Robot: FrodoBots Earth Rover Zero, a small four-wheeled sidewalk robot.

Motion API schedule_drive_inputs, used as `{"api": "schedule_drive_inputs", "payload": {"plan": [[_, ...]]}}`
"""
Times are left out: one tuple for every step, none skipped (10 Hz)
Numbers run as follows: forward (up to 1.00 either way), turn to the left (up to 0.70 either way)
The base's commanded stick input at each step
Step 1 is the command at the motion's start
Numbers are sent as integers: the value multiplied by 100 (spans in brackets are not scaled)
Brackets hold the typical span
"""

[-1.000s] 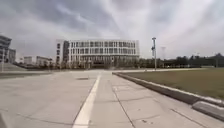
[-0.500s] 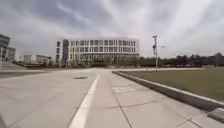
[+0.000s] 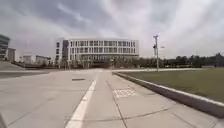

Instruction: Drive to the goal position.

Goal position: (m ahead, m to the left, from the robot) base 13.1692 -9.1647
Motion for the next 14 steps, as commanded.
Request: {"api": "schedule_drive_inputs", "payload": {"plan": [[70, 0], [70, 0], [70, 0], [70, 0], [70, 0], [70, 0], [70, 0], [70, 0], [70, 0], [70, 0], [70, 0], [70, 0], [70, 0], [70, 0]]}}
